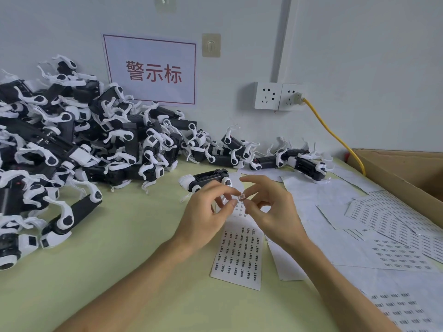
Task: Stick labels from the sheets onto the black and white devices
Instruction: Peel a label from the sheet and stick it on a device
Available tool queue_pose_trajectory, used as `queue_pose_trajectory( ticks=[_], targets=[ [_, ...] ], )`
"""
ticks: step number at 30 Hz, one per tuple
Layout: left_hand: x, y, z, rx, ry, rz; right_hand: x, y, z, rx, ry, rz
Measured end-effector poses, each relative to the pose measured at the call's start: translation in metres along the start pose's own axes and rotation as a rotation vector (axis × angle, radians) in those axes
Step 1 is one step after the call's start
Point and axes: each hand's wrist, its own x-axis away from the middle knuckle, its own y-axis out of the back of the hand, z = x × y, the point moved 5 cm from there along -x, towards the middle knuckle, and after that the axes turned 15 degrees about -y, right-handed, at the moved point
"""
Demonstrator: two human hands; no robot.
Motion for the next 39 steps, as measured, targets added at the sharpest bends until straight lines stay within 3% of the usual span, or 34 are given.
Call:
queue_pose_trajectory(
  ticks=[10, 20, 27, 30, 34, 36, 39],
  targets=[
    [0.000, -0.002, 0.003, 0.079, 0.066, 0.001, 0.001, -0.005, 0.000, 0.099, 0.019, 0.017],
    [0.001, -0.005, 0.014, 0.374, 0.322, -0.009, -0.001, 0.000, 0.000, 0.264, 0.140, -0.137],
    [0.001, -0.002, 0.013, 0.390, 0.321, -0.027, -0.002, 0.001, -0.002, 0.250, 0.108, -0.151],
    [-0.001, 0.007, 0.012, 0.205, 0.227, -0.112, -0.004, 0.003, -0.004, 0.148, 0.005, -0.132],
    [-0.004, 0.030, -0.003, -0.453, -0.150, -0.224, -0.006, 0.005, -0.007, 0.061, -0.082, -0.114],
    [-0.007, 0.037, 0.005, -0.654, -0.134, -0.178, -0.006, 0.006, -0.007, 0.046, -0.104, -0.106],
    [-0.007, 0.040, 0.029, -0.656, 0.060, -0.019, -0.007, 0.005, -0.008, 0.060, -0.124, -0.092]
  ],
)
